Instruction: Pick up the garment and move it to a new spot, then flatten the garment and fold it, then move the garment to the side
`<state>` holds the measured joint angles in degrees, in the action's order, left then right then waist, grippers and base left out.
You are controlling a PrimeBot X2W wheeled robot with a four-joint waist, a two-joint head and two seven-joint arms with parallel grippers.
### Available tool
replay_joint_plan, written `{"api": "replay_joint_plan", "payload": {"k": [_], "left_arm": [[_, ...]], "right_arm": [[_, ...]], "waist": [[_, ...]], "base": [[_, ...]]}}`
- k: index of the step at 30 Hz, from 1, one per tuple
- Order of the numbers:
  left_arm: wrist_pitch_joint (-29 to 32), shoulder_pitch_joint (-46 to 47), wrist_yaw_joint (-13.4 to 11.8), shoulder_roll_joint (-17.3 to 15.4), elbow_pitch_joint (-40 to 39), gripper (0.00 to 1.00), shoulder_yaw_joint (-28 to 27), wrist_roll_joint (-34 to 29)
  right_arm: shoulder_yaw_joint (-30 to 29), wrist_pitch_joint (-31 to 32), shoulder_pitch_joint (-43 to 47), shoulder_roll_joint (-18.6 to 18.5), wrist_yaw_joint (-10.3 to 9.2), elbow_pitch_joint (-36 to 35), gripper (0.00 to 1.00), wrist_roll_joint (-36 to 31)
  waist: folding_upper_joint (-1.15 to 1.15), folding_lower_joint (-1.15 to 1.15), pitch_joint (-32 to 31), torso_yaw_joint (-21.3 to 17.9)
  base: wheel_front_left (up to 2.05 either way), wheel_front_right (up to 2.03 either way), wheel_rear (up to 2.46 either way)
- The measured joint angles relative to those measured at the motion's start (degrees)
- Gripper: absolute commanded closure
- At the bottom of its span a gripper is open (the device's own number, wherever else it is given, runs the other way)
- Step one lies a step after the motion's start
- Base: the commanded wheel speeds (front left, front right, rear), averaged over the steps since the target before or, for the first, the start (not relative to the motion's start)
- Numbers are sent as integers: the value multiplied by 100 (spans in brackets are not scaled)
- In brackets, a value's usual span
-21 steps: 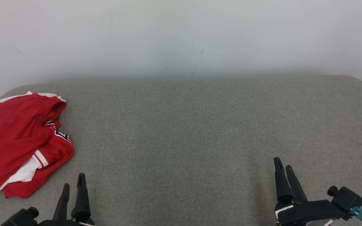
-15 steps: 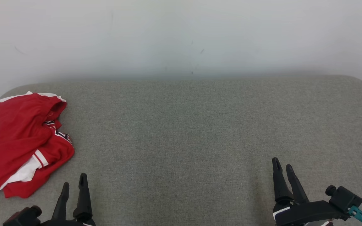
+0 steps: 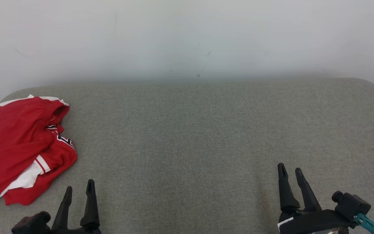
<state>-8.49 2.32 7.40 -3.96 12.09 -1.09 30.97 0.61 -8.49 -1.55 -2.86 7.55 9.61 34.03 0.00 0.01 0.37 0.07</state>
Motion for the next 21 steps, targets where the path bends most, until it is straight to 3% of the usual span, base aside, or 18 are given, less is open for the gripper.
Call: {"api": "replay_joint_plan", "payload": {"k": [21], "left_arm": [[-283, -89, 2, -41, -4, 0, 122, -854]], "right_arm": [[32, -274, 70, -1, 0, -75, 0, -1100]], "waist": [[0, -1, -59, -14]], "base": [[0, 0, 0]]}}
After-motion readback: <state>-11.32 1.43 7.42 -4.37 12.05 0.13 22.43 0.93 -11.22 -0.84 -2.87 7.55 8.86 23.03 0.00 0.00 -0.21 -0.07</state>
